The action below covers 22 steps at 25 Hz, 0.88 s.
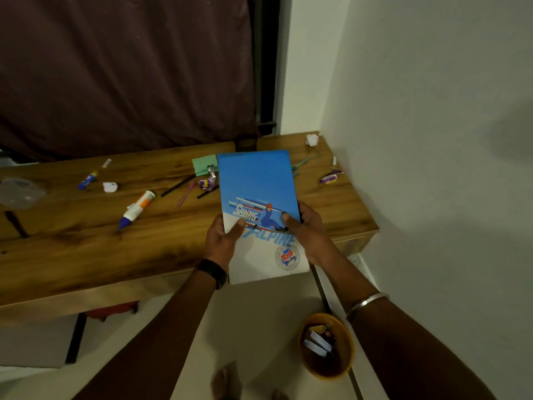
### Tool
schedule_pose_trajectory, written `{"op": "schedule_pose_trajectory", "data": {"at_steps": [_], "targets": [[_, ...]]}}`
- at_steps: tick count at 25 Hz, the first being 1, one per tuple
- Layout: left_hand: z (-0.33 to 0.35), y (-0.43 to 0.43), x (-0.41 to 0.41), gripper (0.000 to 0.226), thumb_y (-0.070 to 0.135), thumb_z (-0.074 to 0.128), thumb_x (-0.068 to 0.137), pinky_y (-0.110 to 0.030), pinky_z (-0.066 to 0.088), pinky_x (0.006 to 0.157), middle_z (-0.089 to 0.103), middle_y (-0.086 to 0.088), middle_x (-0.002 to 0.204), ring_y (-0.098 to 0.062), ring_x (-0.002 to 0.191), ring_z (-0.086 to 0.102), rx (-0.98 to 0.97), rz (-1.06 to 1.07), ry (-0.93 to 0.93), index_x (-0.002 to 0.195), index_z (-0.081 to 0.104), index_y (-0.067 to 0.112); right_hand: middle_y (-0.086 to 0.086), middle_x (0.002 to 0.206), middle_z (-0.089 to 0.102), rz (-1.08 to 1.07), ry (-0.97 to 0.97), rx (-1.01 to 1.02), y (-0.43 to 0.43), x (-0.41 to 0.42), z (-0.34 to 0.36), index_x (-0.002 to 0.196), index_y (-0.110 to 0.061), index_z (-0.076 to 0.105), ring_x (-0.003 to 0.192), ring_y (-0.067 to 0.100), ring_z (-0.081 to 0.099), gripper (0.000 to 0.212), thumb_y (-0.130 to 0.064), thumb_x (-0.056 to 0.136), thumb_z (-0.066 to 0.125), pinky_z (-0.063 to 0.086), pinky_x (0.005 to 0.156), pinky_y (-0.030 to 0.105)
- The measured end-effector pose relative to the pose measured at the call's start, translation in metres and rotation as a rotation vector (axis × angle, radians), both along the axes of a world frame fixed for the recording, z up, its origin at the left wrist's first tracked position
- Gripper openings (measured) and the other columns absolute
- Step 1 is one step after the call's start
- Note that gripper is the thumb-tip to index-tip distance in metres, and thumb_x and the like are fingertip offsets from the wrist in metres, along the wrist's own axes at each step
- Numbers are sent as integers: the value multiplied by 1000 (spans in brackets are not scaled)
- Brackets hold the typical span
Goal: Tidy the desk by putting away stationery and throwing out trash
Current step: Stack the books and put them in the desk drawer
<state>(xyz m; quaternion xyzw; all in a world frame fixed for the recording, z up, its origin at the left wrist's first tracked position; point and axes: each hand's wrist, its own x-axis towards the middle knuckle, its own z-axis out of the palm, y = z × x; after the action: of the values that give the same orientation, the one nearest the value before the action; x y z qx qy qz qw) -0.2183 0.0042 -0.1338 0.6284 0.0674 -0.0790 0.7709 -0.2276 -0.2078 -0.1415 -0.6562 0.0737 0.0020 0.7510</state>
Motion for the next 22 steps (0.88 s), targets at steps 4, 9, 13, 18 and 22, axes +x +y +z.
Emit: {"op": "schedule_pose_trajectory", "data": {"at_steps": [4, 9, 13, 18, 22], "targets": [[-6, -29, -15, 36, 19, 69, 95, -63, 58, 84, 75, -17, 114, -43, 99, 72, 38, -72, 37, 128, 57, 9, 20, 126, 72, -85, 95, 196, -34, -25, -10, 138, -6, 57, 107, 41, 73, 38, -25, 105, 58, 59, 90, 59], [-19, -43, -22, 31, 18, 65, 96, -50, 63, 76, 75, -12, 113, -34, 96, 75, 115, -123, 12, 127, 57, 16, 17, 94, 78, -490, 513, 610, -46, -52, -83, 123, -2, 60, 79, 36, 77, 51, -48, 104, 52, 63, 63, 44], [-35, -42, -12, 29, 15, 66, 96, -41, 65, 71, 78, 1, 104, -20, 88, 77, 213, -105, -48, 124, 57, 17, 22, 136, 62, -595, 785, 696, -28, -44, -169, 149, -13, 41, 114, 45, 65, 81, -73, 96, 43, 58, 75, 51], [-55, -31, 7, 30, 14, 67, 96, -35, 63, 66, 77, -2, 103, -18, 87, 77, 280, -115, -114, 124, 56, 14, 19, 122, 70, -446, 664, 623, -1, -17, -214, 131, -7, 63, 102, 40, 73, 122, -85, 38, 82, 62, 68, 39], [-58, -25, 14, 38, 25, 70, 93, -45, 63, 72, 75, -7, 111, -26, 94, 76, 295, -115, -159, 126, 56, 12, 3, 81, 79, -443, 491, 811, -2, -10, -226, 113, -10, 73, 68, 24, 77, 89, -69, 49, 86, 64, 62, 39]]}}
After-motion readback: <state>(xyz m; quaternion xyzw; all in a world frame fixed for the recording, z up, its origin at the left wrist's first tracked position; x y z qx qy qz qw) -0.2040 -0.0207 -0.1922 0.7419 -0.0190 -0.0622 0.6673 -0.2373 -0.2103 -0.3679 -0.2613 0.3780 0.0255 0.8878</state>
